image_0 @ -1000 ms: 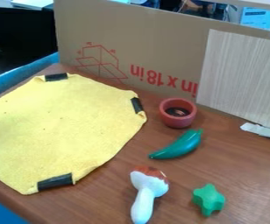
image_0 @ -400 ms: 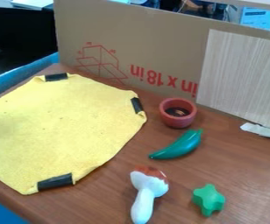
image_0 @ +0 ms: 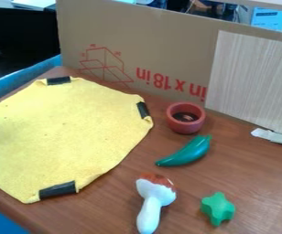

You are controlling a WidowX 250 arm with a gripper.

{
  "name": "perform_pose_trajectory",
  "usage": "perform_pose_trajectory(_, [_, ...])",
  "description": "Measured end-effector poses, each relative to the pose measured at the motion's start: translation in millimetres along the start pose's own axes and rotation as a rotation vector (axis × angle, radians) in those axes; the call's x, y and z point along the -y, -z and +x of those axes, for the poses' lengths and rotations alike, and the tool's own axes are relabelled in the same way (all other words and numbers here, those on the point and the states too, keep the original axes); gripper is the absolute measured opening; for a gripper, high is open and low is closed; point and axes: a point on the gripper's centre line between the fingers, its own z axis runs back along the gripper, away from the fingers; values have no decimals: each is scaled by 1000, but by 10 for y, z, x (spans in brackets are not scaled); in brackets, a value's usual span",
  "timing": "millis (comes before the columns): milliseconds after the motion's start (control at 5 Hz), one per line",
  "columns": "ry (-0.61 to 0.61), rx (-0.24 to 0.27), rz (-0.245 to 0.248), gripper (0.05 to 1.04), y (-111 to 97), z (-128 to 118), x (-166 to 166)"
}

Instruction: Fold the cloth from bottom left to top right

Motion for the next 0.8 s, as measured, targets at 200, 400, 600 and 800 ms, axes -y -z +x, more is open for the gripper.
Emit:
perform_pose_trajectory(200, [11,-5,16,999,87,-77,7])
perform_pose_trajectory(400, [26,-4,31,970,98,-92,3])
perform_pose_trajectory(600, [19,-13,45,695,130,-106,7])
perform_pose_trajectory(800, [12,-23,40,390,123,-104,17])
